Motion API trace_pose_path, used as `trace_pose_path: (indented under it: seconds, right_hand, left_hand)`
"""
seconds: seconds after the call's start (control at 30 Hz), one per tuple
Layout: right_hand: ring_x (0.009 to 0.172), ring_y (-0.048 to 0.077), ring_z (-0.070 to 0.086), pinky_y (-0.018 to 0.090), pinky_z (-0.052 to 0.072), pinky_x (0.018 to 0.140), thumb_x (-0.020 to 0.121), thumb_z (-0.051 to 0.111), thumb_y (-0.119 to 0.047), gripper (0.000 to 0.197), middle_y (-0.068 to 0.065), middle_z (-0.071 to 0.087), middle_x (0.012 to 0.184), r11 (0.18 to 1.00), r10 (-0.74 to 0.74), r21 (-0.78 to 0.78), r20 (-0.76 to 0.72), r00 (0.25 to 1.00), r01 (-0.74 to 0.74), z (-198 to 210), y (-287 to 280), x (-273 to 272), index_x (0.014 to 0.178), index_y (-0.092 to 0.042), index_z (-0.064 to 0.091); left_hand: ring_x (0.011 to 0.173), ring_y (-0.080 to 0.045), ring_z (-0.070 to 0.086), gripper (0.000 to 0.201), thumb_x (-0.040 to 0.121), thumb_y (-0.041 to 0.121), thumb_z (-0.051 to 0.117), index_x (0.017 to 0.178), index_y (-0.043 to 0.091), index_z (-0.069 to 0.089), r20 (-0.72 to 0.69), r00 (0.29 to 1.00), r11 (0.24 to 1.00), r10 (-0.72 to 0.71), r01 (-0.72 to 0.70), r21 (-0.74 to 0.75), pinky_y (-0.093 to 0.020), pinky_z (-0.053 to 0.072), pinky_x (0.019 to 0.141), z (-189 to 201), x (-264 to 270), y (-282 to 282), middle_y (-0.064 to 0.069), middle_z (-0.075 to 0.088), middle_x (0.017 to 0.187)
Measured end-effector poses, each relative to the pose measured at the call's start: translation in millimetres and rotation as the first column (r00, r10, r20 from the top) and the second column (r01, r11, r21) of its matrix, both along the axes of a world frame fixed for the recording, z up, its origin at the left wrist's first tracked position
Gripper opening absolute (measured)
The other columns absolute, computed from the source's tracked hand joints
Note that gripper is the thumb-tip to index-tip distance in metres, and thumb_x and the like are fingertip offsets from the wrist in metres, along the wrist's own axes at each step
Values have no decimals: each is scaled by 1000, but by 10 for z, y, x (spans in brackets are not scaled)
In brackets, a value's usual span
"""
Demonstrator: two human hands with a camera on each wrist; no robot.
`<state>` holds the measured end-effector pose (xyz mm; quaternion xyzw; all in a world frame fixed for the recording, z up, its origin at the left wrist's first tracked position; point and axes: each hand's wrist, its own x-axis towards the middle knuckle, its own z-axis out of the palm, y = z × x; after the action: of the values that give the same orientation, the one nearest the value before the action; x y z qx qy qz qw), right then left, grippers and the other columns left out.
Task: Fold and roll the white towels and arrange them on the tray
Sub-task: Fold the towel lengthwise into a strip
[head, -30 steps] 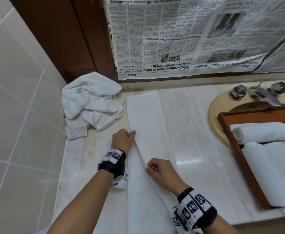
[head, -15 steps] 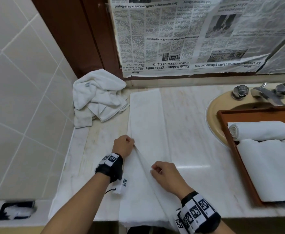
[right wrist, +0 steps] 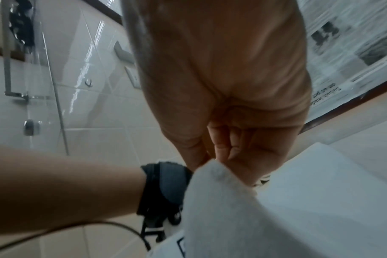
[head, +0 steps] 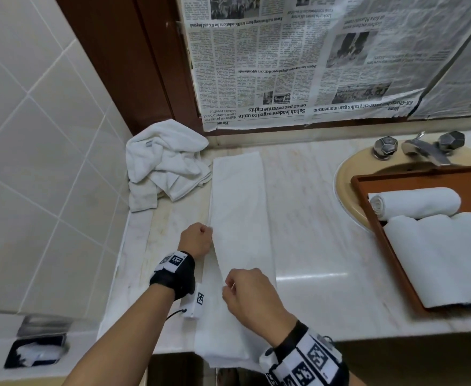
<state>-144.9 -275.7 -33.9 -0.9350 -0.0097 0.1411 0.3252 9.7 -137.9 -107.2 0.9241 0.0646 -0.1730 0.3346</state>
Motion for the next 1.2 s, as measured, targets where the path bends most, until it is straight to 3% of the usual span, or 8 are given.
trace_pose_path:
  seconds: [0.13, 0.37, 0.53, 0.63, 0.77, 0.9, 1.03, 1.2]
  right_hand:
    - [79, 21, 61, 31, 50, 71, 101, 48, -26, 25, 8, 67, 93, 1000, -7, -19, -31, 999, 6, -258, 324, -10, 100, -7, 65]
    - [91, 26, 63, 30, 48, 76, 102, 46, -26, 27, 12, 67, 103, 1000, 14, 26, -116, 993, -11, -654, 647, -101, 112, -7, 62]
    - [85, 18, 59, 25, 47, 77, 99, 52, -30, 32, 4, 63, 99, 984, 30, 178, -226, 974, 11, -816, 613, -155, 126, -14, 55]
    - [83, 18, 57, 23, 43, 74, 96, 54, -30, 33, 1, 59, 96, 981, 85, 189, -258, 962, -36, -852, 566, -144, 126, -16, 53]
    - [86, 14, 60, 27, 52, 84, 95, 57, -31, 28, -2, 63, 99, 968, 102, 250, -279, 955, -30, -796, 449, -78, 118, -17, 61]
    - [103, 13, 58, 30, 48, 93, 100, 50, -38, 45, -1, 57, 120, 990, -88, 112, -36, 995, 91, -798, 185, 77, 141, -18, 46]
    - [129, 22, 47, 34, 45, 100, 100, 47, -41, 67, 3, 35, 150, 990, -127, -68, -89, 988, 121, -855, -123, 269, 156, -17, 18]
    - [129, 20, 48, 33, 45, 99, 97, 53, -39, 67, -2, 36, 152, 981, -180, -92, -95, 979, 172, -868, -493, 382, 155, -23, 24]
  left_hand:
    - [82, -25, 52, 27, 102, 24, 44, 87, 5, 56, -30, 999, 997, 29, -27, 74, -28, 37, 72, -69, -4, 102, -4, 59, 82]
    - [88, -32, 59, 35, 103, 28, 44, 101, -3, 59, -27, 999, 988, -32, 36, 147, -34, 43, 71, -190, 34, 215, -20, 65, 103]
    - [83, -31, 58, 35, 102, 33, 43, 98, 1, 57, 3, 1000, 990, -23, 22, 138, -34, 45, 70, -213, -23, 249, -16, 63, 99]
    - [81, -29, 60, 34, 97, 39, 51, 93, 6, 57, 7, 999, 993, -33, 32, 117, -35, 49, 71, -228, -2, 256, -12, 63, 94]
    - [83, -29, 59, 29, 99, 36, 48, 96, 8, 55, 37, 996, 985, -84, 78, 154, -36, 50, 72, -195, 77, 250, -10, 62, 96]
    - [96, -31, 57, 26, 97, 29, 54, 117, 13, 54, 123, 970, 970, -209, 191, 148, -43, 51, 84, -214, 211, 236, -9, 58, 107]
    - [99, -32, 57, 49, 98, 25, 48, 145, 34, 38, 108, 943, 938, -316, 293, 186, -45, 50, 85, -255, 310, 165, -10, 54, 107]
    - [105, -34, 55, 45, 103, 23, 39, 146, 33, 44, 121, 916, 908, -383, 350, 230, -37, 44, 85, -303, 381, -48, -13, 53, 113]
